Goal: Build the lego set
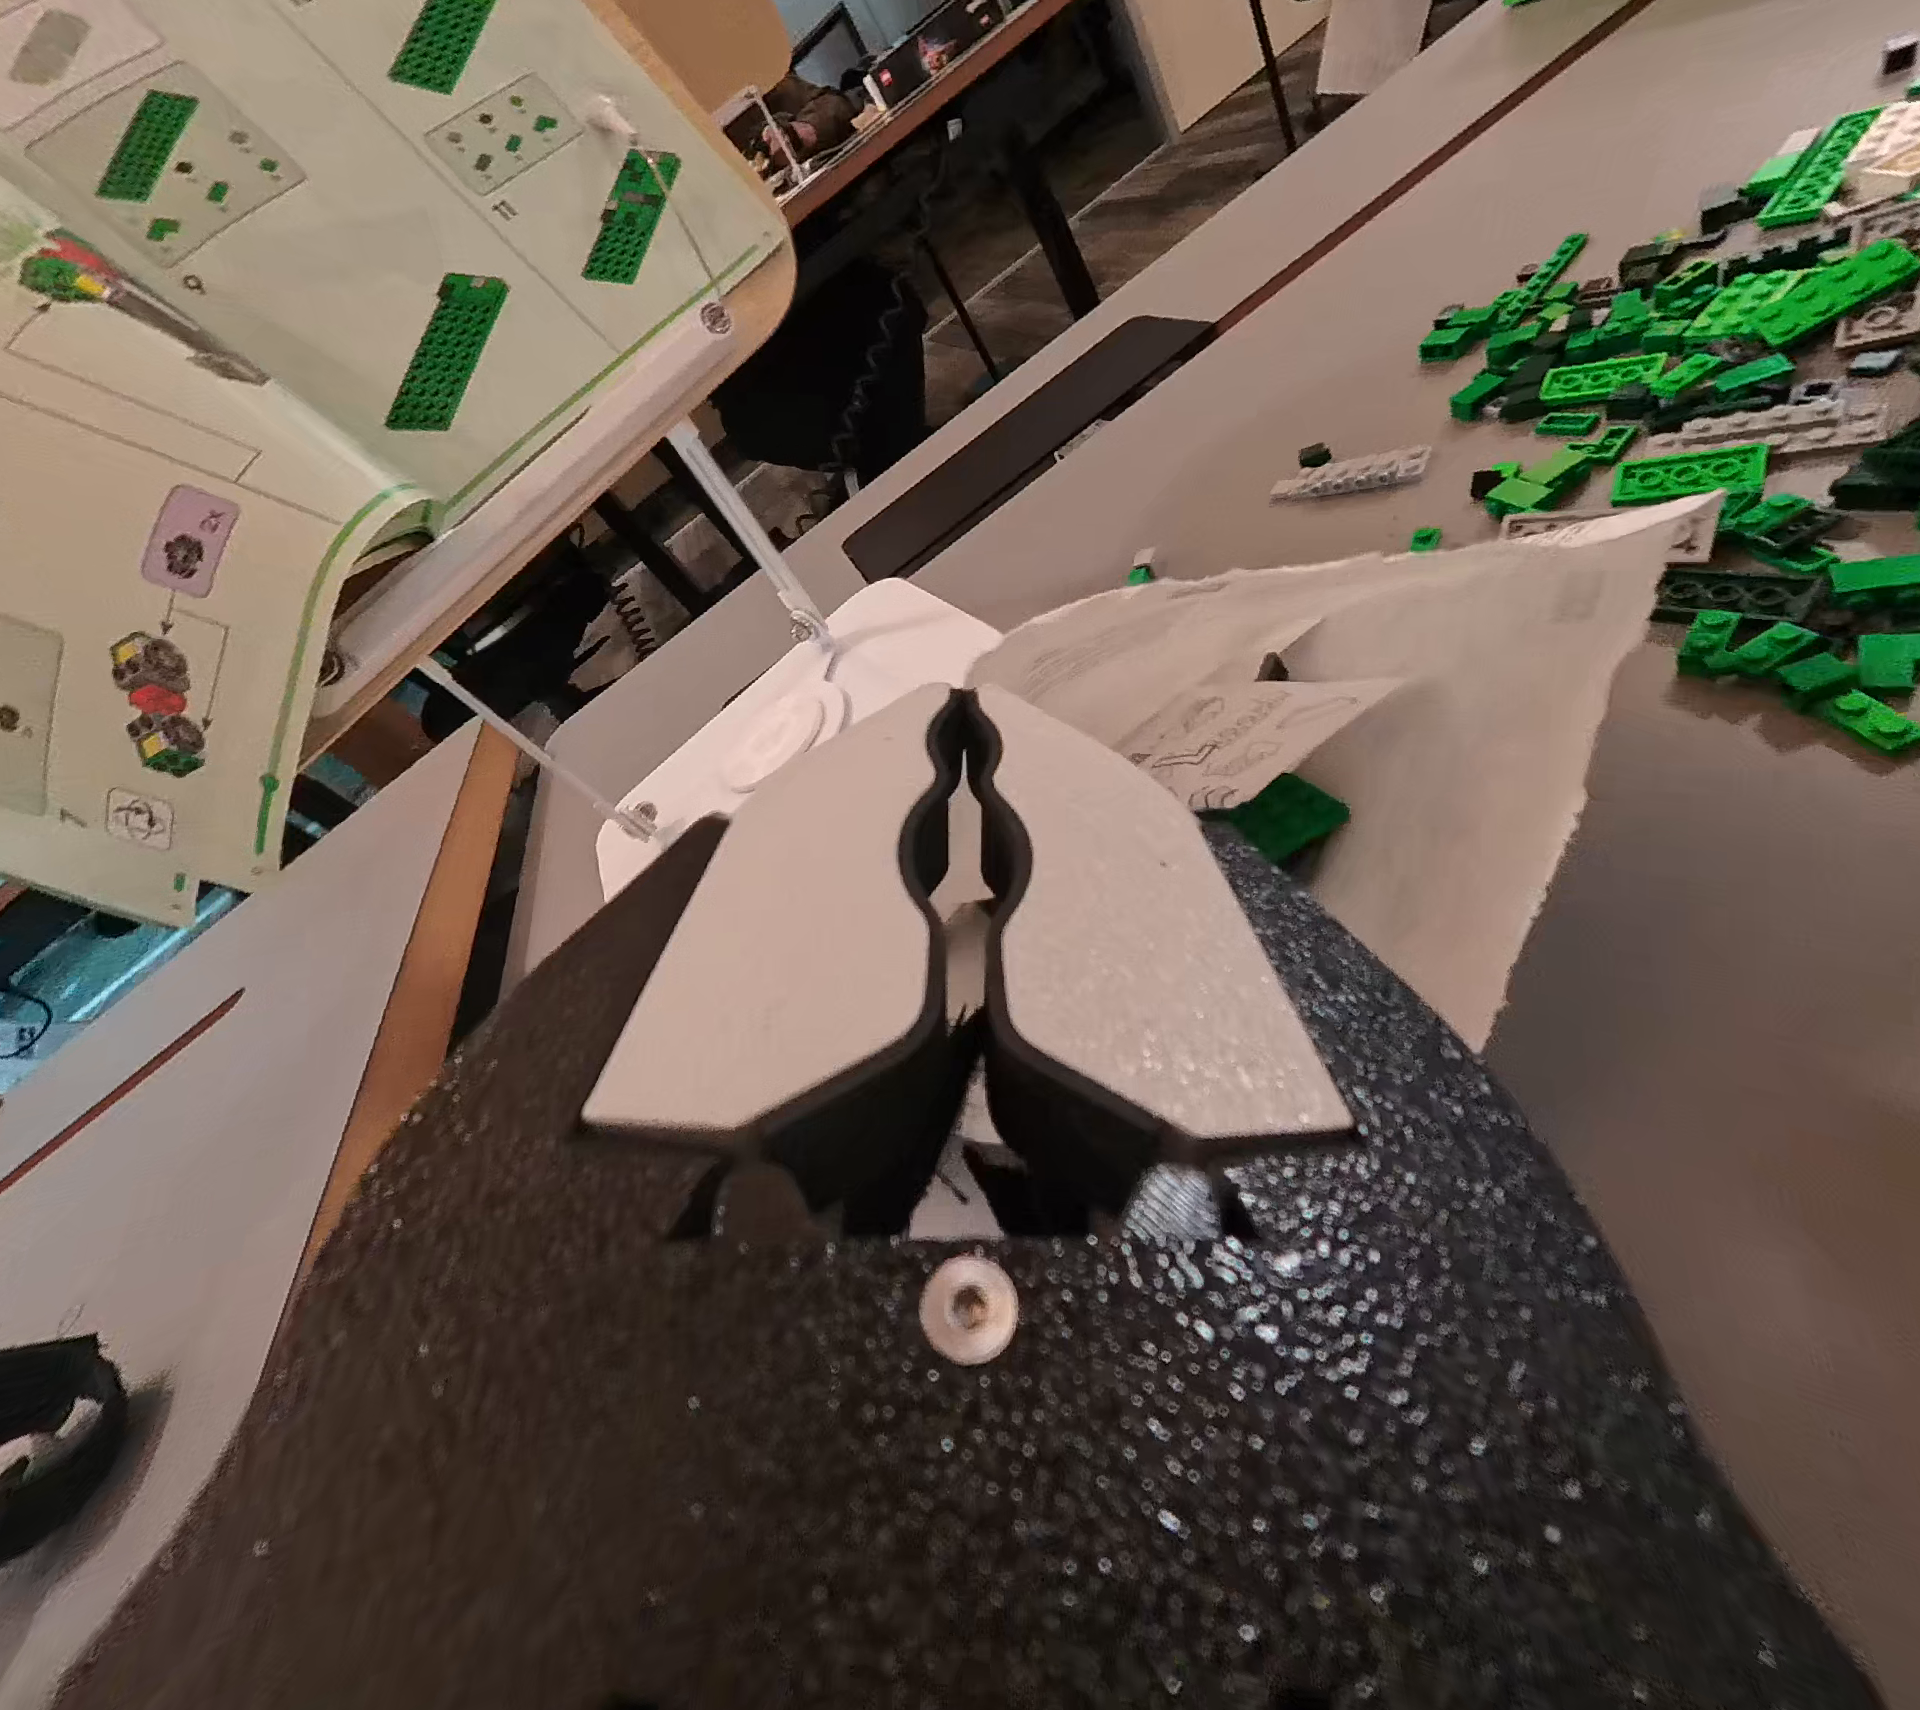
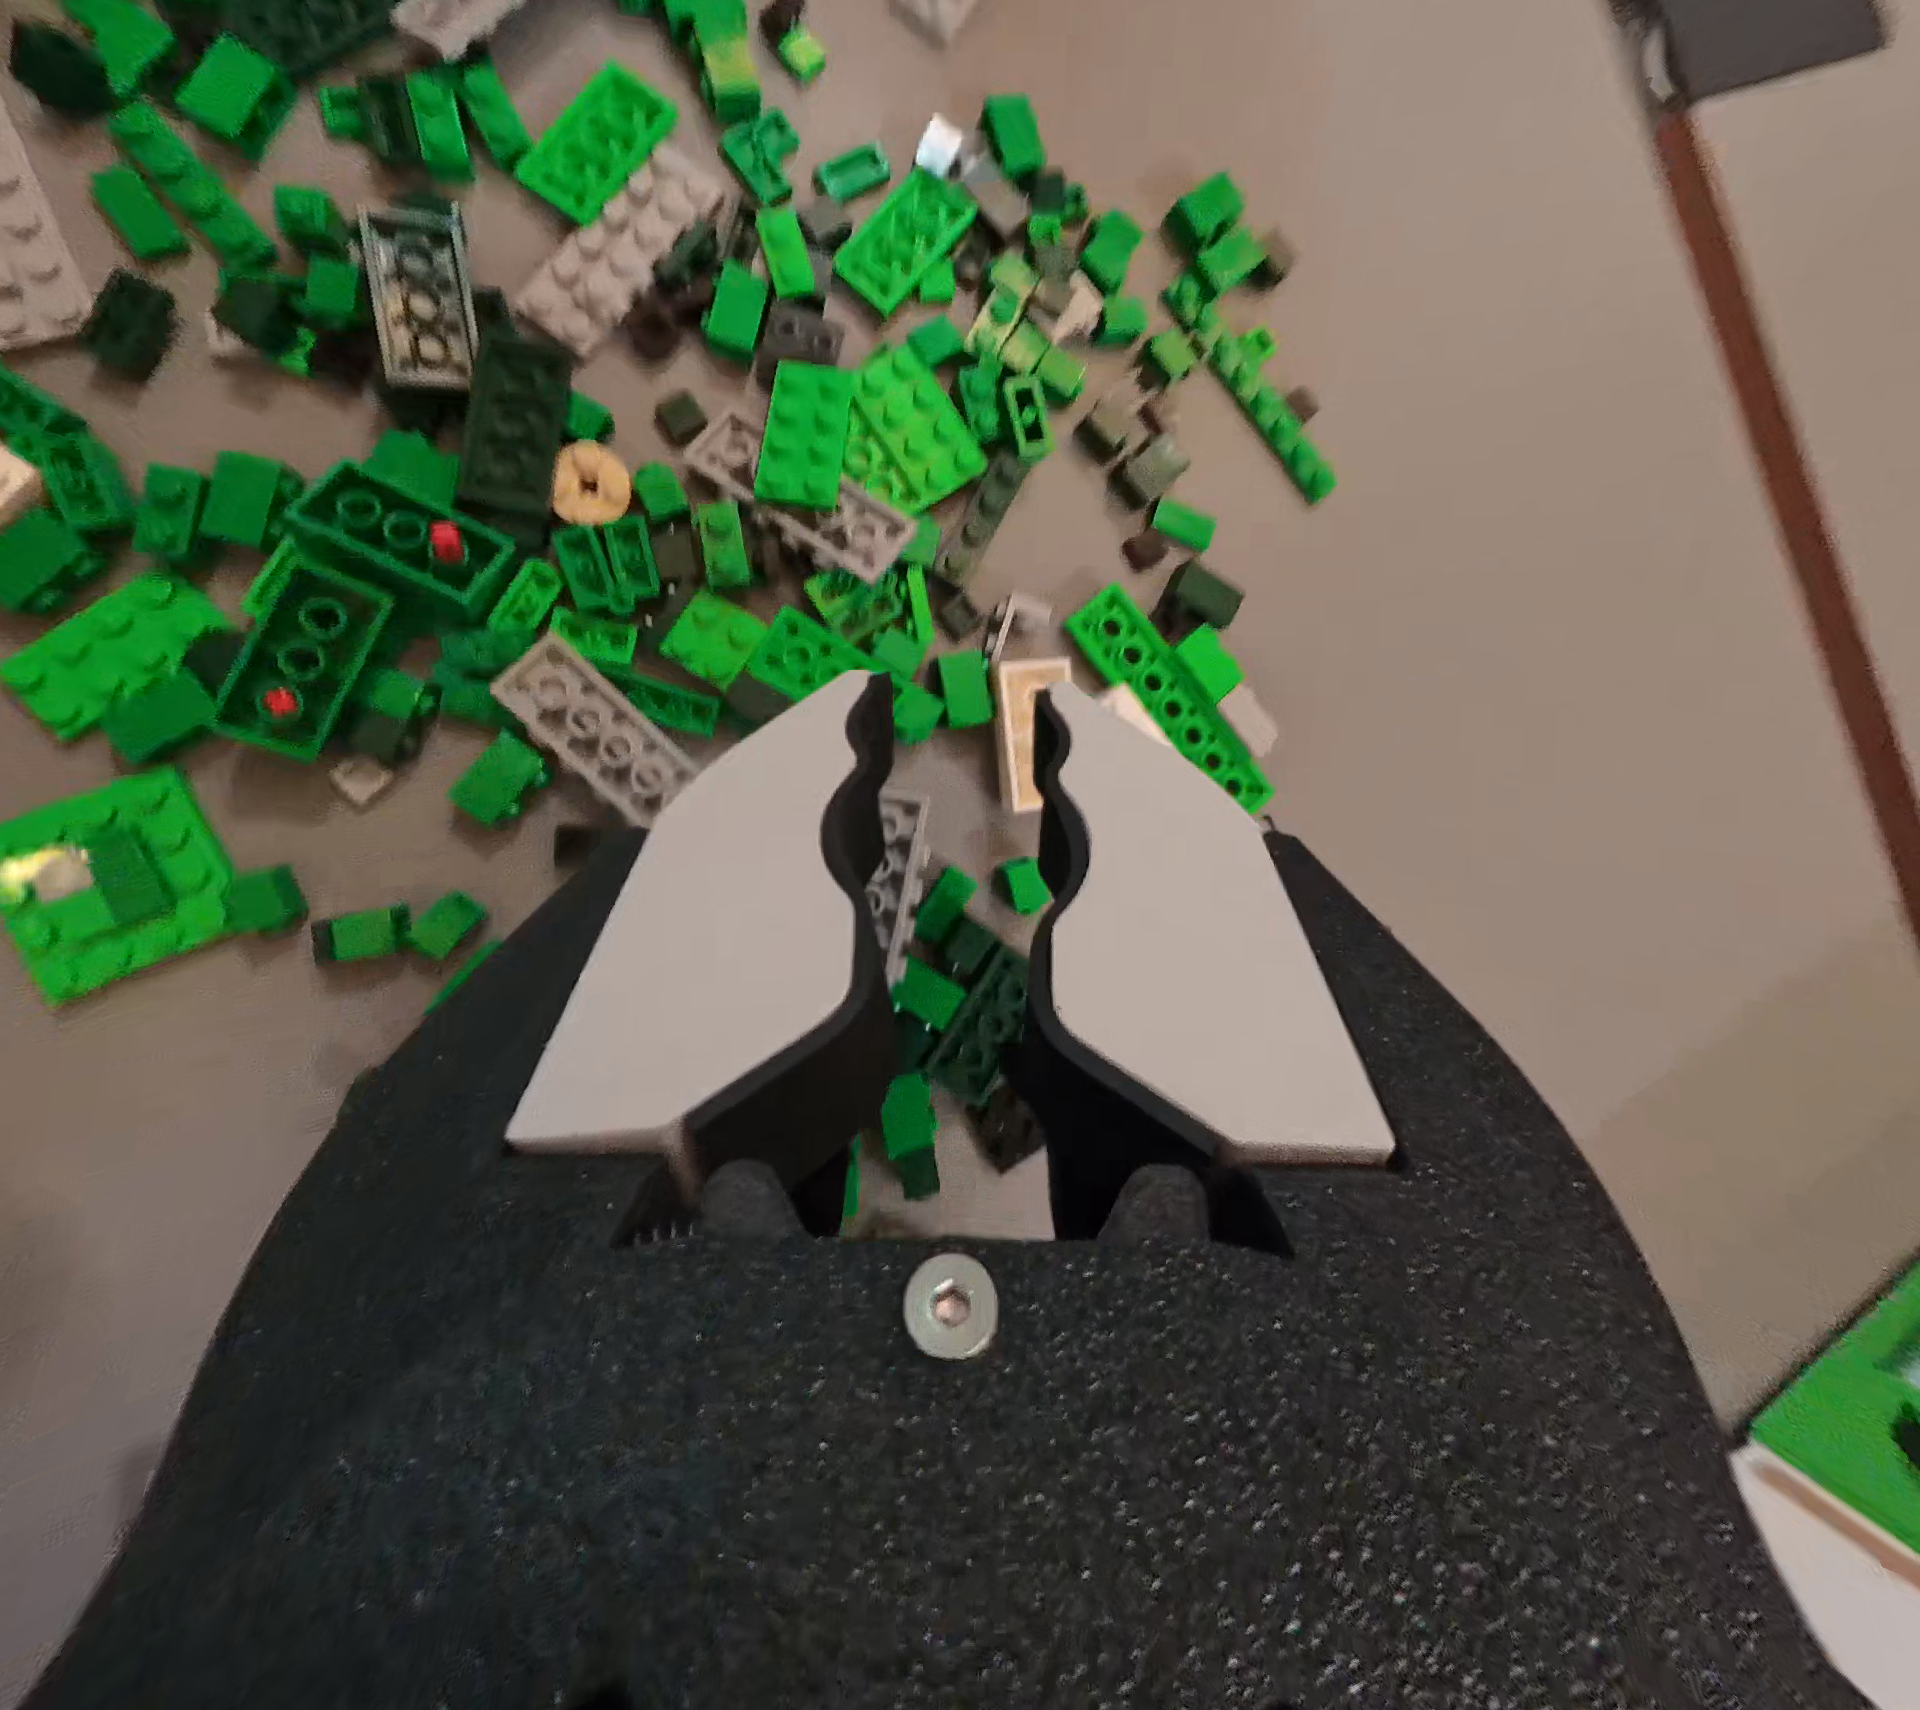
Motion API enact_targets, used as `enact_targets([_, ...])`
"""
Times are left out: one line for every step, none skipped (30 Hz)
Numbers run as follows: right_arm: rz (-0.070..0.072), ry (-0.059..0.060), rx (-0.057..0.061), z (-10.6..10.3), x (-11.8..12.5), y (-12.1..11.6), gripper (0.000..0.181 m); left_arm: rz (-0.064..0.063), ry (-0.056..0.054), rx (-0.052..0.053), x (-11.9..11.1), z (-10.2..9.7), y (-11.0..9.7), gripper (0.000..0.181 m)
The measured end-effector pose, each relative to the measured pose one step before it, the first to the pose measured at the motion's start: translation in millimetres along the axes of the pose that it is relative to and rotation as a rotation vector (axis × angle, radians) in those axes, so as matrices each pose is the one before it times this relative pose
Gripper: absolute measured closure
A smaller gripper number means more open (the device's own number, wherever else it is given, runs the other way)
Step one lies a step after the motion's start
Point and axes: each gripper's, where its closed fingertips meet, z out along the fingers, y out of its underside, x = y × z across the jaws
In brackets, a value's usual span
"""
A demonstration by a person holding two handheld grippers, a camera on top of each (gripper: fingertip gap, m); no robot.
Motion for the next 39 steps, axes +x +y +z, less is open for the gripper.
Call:
enact_targets([-0.0053,-0.0179,-0.0195,1.94,-1.14,5.73,0.154,0.0081,0.0053,0.0007,1.84,0.44,-0.38,0.181])
enact_targets([-0.0032,-0.0204,-0.0145,2.24,-1.59,4.05,0.154,0.0085,0.0062,-0.0006,1.84,0.38,-0.17,0.181])
enact_targets([0.0008,-0.0264,-0.0091,2.28,-2.42,2.76,0.154,0.0074,0.0045,-0.0009,1.55,0.28,-0.16,0.181])
enact_targets([0.0032,-0.0275,-0.0033,1.98,-2.68,1.38,0.154,0.0072,0.0031,-0.0006,1.21,0.36,-0.11,0.181])
enact_targets([0.0035,-0.0293,0.0003,1.78,-2.99,0.58,0.154,0.0075,0.0027,-0.0001,1.18,0.19,-0.19,0.181])
enact_targets([0.0034,-0.0324,0.0019,1.55,-3.90,0.14,0.155,0.0064,0.0023,-0.0005,0.92,0.31,-0.11,0.181])
enact_targets([0.0028,-0.0348,0.0033,1.53,-4.56,-0.36,0.156,0.0056,0.0032,-0.0006,1.15,0.32,-0.01,0.181])
enact_targets([-0.0010,-0.0324,0.0046,1.53,-4.84,-0.65,0.157,0.0046,0.0040,-0.0012,1.11,0.41,0.05,0.181])
enact_targets([-0.0067,-0.0190,0.0045,1.21,-3.33,-0.62,0.158,0.0043,0.0037,-0.0010,1.03,0.31,-0.03,0.181])
enact_targets([-0.0094,-0.0048,0.0010,0.83,-1.43,-0.08,0.158,0.0041,0.0023,-0.0004,0.76,0.28,-0.03,0.181])
enact_targets([-0.0073,0.0026,0.0029,0.50,-0.07,-0.32,0.159,0.0039,0.0020,-0.0005,0.73,0.28,-0.03,0.181])
enact_targets([-0.0048,0.0117,0.0107,0.36,1.58,-1.74,0.159,0.0033,0.0030,-0.0005,0.82,0.31,0.02,0.181])
enact_targets([-0.0065,0.0178,0.0142,0.55,2.49,-2.51,0.159,0.0028,0.0036,0.0003,0.96,0.23,-0.19,0.181])
enact_targets([-0.0103,0.0184,0.0125,0.38,2.57,-2.44,0.160,0.0030,0.0032,-0.0002,0.89,0.29,-0.16,0.181])
enact_targets([-0.0096,0.0288,0.0103,0.12,4.43,-2.53,0.160,0.0033,0.0028,0.0010,0.95,0.18,-0.24,0.181])
enact_targets([-0.0036,0.0338,0.0064,0.07,5.84,-2.29,0.163,0.0033,0.0021,0.0007,0.81,0.25,-0.31,0.181])
enact_targets([0.0027,0.0254,0.0004,0.31,5.37,-1.71,0.167,0.0037,0.0017,0.0000,0.78,0.21,-0.14,0.181])
enact_targets([0.0033,0.0158,-0.0027,0.65,4.52,-1.70,0.168,0.0037,0.0027,-0.0004,0.97,0.30,-0.03,0.181])
enact_targets([-0.0008,0.0145,-0.0036,1.27,4.45,-1.68,0.168,0.0032,0.0027,-0.0010,0.78,0.28,0.07,0.181])
enact_targets([-0.0059,0.0166,-0.0078,1.75,4.74,-1.45,0.170,0.0030,0.0018,-0.0012,0.68,0.27,0.09,0.181])
enact_targets([-0.0118,0.0047,-0.0117,2.29,2.62,-1.17,0.171,0.0028,0.0011,-0.0008,0.54,0.19,-0.02,0.181])
enact_targets([-0.0147,-0.0097,-0.0124,2.86,-0.01,-1.33,0.172,0.0023,0.0009,-0.0005,0.39,0.15,0.08,0.181])
enact_targets([-0.0139,-0.0108,-0.0168,3.18,-0.49,-0.69,0.172,0.0016,0.0013,-0.0006,0.43,0.13,0.02,0.181])
enact_targets([-0.0128,-0.0060,-0.0251,3.27,0.04,0.80,0.172,0.0011,0.0017,-0.0010,0.35,0.23,0.15,0.181])
enact_targets([-0.0104,-0.0058,-0.0217,2.36,-0.07,0.89,0.172,0.0011,0.0010,-0.0006,0.26,0.07,0.15,0.181])
enact_targets([-0.0044,-0.0092,-0.0086,0.62,-0.45,-0.53,0.173,0.0010,0.0010,-0.0003,0.27,0.19,0.09,0.181])
enact_targets([0.0029,-0.0159,-0.0107,-0.49,-1.39,0.55,0.174,0.0007,0.0017,-0.0006,0.32,0.15,0.05,0.181])
enact_targets([0.0086,-0.0320,-0.0183,-0.76,-3.71,2.41,0.175,0.0010,0.0020,-0.0009,0.47,0.03,0.14,0.181])
enact_targets([0.0141,-0.0461,-0.0212,-0.80,-6.15,3.65,0.175,0.0018,0.0018,-0.0006,0.39,0.15,0.07,0.181])
enact_targets([0.0158,-0.0398,-0.0173,-0.72,-5.49,3.58,0.178,0.0020,0.0010,-0.0003,0.37,0.02,-0.13,0.181])
enact_targets([0.0102,-0.0233,-0.0106,-0.95,-3.48,2.93,0.176,0.0025,0.0014,-0.0001,0.45,0.05,-0.08,0.181])
enact_targets([0.0028,-0.0112,-0.0095,-0.60,-2.04,2.98,0.175,0.0029,0.0014,-0.0005,0.51,0.10,-0.12,0.181])
enact_targets([-0.0038,0.0050,-0.0030,-0.49,-0.11,1.71,0.174,0.0030,0.0010,-0.0005,0.44,0.01,-0.09,0.181])
enact_targets([-0.0071,0.0150,0.0114,-0.88,0.84,-0.78,0.173,0.0033,0.0006,-0.0001,0.59,0.02,-0.18,0.181])
enact_targets([-0.0076,0.0015,0.0322,-1.15,-1.45,-4.77,0.173,0.0037,0.0006,-0.0006,0.49,0.09,-0.08,0.181])
enact_targets([-0.0099,-0.0171,0.0552,-1.25,-4.84,-9.58,0.173,0.0036,0.0012,-0.0005,0.65,0.08,-0.16,0.181])
enact_targets([-0.0190,-0.0174,0.0674,-0.74,-5.49,-12.67,0.173,0.0030,0.0014,-0.0004,0.55,0.13,-0.06,0.181])
enact_targets([-0.0333,-0.0131,0.0654,0.40,-5.53,-13.45,0.172,0.0029,0.0012,-0.0003,0.62,0.11,-0.13,0.181])
enact_targets([-0.0381,-0.0215,0.0560,1.79,-6.97,-12.99,0.172,0.0027,0.0010,-0.0004,0.44,0.15,-0.01,0.181])
